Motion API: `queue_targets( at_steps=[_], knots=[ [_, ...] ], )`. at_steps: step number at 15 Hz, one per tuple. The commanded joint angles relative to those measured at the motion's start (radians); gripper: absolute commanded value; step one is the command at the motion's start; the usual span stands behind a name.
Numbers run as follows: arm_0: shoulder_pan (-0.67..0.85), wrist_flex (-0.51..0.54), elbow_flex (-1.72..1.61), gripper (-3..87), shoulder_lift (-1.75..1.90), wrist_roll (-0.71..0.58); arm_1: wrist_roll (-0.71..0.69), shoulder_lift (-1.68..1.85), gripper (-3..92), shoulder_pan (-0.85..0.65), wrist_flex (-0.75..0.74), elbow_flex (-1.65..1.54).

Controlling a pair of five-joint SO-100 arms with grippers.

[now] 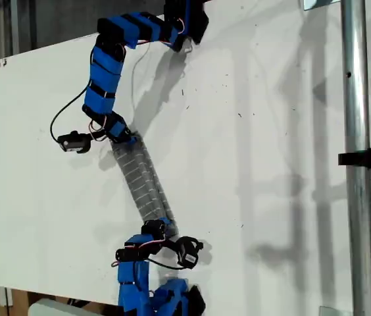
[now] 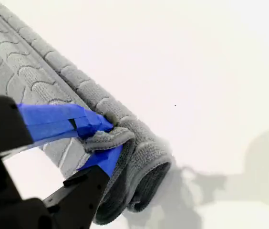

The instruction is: Grasp corners of a towel and fold twice.

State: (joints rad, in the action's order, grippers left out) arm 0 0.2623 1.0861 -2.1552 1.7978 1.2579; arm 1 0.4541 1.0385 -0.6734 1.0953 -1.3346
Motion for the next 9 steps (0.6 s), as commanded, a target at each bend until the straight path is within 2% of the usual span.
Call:
queue_targets(
  at_steps=[1, 2, 3, 6, 7, 8, 9],
  knots=[
    [-0.052, -0.009, 0.048, 3.7, -0.067, 0.034, 0.011, -0.006, -0.3, -0.014, 0.038, 0.017],
    [-0.057, -0.009, 0.057, 6.5, -0.092, 0.051, 0.011, -0.006, -0.3, -0.015, 0.043, 0.020],
    [-0.040, 0.008, 0.054, 13.1, -0.104, 0.064, 0.011, -0.008, -0.3, -0.020, 0.057, 0.034],
    [0.044, 0.138, 0.029, 25.4, -0.077, 0.117, 0.009, 0.003, -0.2, -0.034, 0.100, 0.054],
    [0.051, 0.189, 0.035, 29.5, -0.048, 0.137, 0.014, 0.014, 2.7, -0.041, 0.121, 0.057],
    [0.051, 0.244, 0.041, 30.1, 0.005, 0.181, 0.040, 0.025, 19.4, -0.052, 0.150, 0.057],
    [0.052, 0.302, 0.049, 29.7, 0.058, 0.212, 0.046, 0.044, 22.4, -0.064, 0.170, 0.051]
  ],
)
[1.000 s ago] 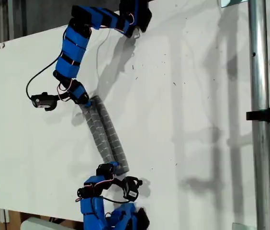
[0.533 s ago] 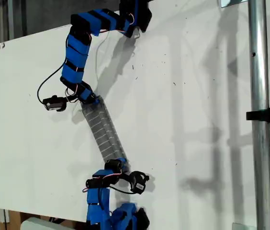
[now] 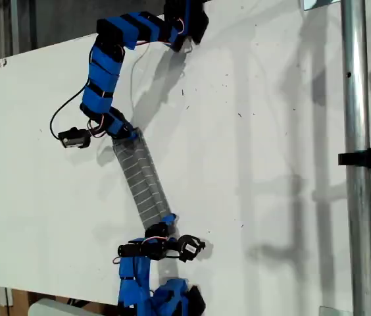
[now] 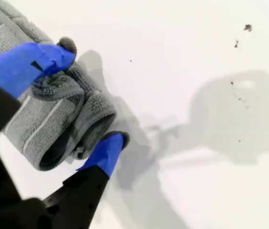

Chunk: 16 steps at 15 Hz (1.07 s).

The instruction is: Grasp corners of a towel and fold twice.

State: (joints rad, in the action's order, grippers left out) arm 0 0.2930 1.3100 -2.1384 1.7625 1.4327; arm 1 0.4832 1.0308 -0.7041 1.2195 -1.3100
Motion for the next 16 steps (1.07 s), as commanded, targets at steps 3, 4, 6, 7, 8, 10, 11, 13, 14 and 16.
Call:
queue_targets(
  at_steps=[3, 4, 6, 7, 8, 10, 11, 13, 14, 16],
  knots=[
    [-0.015, 0.210, 0.021, 28.3, 0.270, 0.153, 0.040, 0.209, 31.3, -0.054, 0.094, -0.043],
    [-0.052, 0.241, 0.005, 28.1, 0.339, 0.215, 0.055, 0.302, 31.4, -0.063, 0.107, -0.095],
    [-0.155, 0.249, -0.074, 27.3, 0.508, 0.331, 0.118, 0.548, 31.8, -0.089, 0.123, -0.282],
    [-0.218, 0.235, -0.129, 26.4, 0.597, 0.387, 0.163, 0.680, 32.3, -0.104, 0.137, -0.396],
    [-0.287, 0.221, -0.183, 25.2, 0.678, 0.456, 0.218, 0.816, 32.6, -0.117, 0.152, -0.520],
    [-0.416, 0.213, -0.267, 23.1, 0.765, 0.578, 0.351, 1.094, 33.3, -0.071, 0.172, -0.767],
    [-0.489, 0.202, -0.299, 21.6, 0.795, 0.641, 0.431, 1.232, 33.3, -0.014, 0.196, -0.879],
    [-0.607, 0.104, -0.407, 16.6, 0.907, 0.707, 0.649, 1.493, 32.6, 0.187, 0.229, -1.020],
    [-0.644, 0.054, -0.466, 13.4, 0.962, 0.724, 0.724, 1.572, 32.6, 0.247, 0.264, -1.069],
    [-0.678, -0.098, -0.640, 3.1, 1.072, 0.703, 0.838, 1.710, 32.8, 0.357, 0.258, -1.167]
  ],
)
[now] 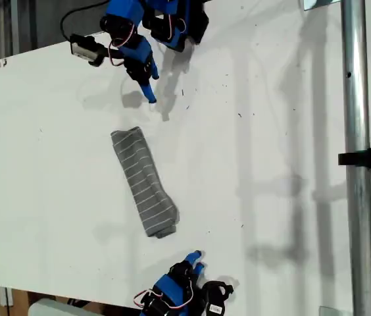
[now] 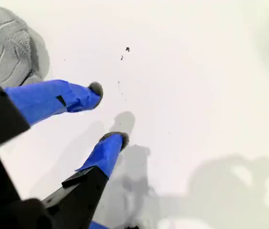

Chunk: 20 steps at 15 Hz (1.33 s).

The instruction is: Grasp corners of a towel and fold twice.

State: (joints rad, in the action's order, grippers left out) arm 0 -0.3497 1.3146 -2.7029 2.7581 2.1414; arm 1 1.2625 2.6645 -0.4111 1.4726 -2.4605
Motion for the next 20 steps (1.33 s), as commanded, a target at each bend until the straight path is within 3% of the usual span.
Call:
queue_targets(
  at_steps=[1, 2, 4, 7, 10, 15, 20],
  knots=[
    [-0.040, -0.176, -0.186, 1.2, 0.178, -0.011, 0.064, 0.084, 33.9, 0.064, 0.000, -0.048],
    [-0.040, -0.195, -0.282, 0.5, 0.310, -0.009, 0.021, 0.084, 34.6, 0.025, -0.015, -0.049],
    [-0.034, -0.067, -0.413, -2.4, 0.663, -0.051, -0.163, 0.005, 35.3, -0.121, -0.086, 0.014],
    [0.012, -0.032, -0.416, -2.4, 0.715, -0.127, -0.468, -0.357, 37.4, -0.272, -0.245, 0.242],
    [0.012, -0.031, -0.416, -2.4, 0.715, -0.130, -0.649, -0.756, 42.7, -0.314, -0.324, 0.560],
    [0.012, -0.031, -0.417, -2.4, 0.715, -0.140, -0.729, -1.316, 45.4, -0.331, -0.471, 0.888],
    [0.005, -0.029, -0.419, -2.4, 0.715, -0.141, -0.742, -1.569, 45.4, -0.298, -0.466, 1.089]
  ],
)
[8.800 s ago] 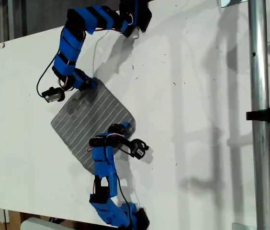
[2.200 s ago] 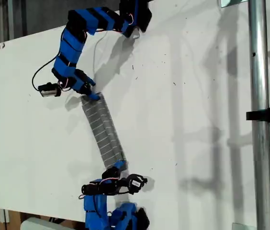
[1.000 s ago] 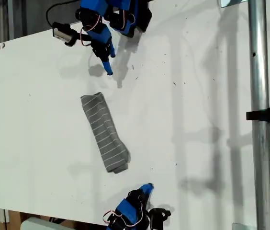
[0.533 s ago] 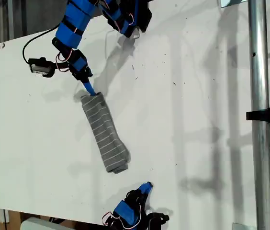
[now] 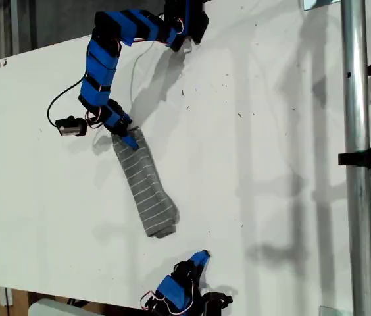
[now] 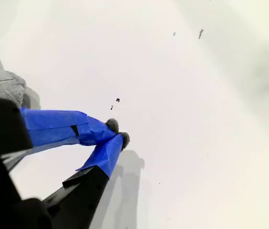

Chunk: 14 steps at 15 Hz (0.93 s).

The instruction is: Grasp corners of a towel and fold twice.

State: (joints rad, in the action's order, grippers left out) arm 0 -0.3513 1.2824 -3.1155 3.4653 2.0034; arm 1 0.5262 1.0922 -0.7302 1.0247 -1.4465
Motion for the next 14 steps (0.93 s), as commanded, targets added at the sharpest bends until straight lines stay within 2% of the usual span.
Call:
queue_targets(
  at_steps=[1, 3, 4, 7, 9, 12, 14],
  knots=[
    [0.008, 0.003, -0.006, -2.4, 0.008, -0.008, 0.003, -0.023, 42.7, 0.044, -0.011, 0.114],
    [0.014, 0.005, -0.006, -2.4, 0.008, -0.017, 0.034, -0.060, 35.0, 0.104, -0.008, 0.173],
    [0.015, 0.005, -0.006, -2.4, 0.008, -0.018, 0.069, -0.069, 26.4, 0.133, -0.006, 0.187],
    [0.021, 0.006, -0.006, -2.4, 0.006, -0.028, 0.104, -0.094, 15.9, 0.212, -0.002, 0.219],
    [0.025, 0.008, -0.006, -2.4, 0.006, -0.035, 0.133, -0.100, -0.2, 0.250, 0.020, 0.213],
    [0.028, 0.008, -0.006, -2.4, 0.006, -0.040, 0.169, 0.005, -0.2, 0.270, 0.109, 0.087],
    [0.028, 0.009, -0.006, -2.4, 0.006, -0.044, 0.273, 0.337, -0.2, 0.252, 0.190, -0.204]
  ],
)
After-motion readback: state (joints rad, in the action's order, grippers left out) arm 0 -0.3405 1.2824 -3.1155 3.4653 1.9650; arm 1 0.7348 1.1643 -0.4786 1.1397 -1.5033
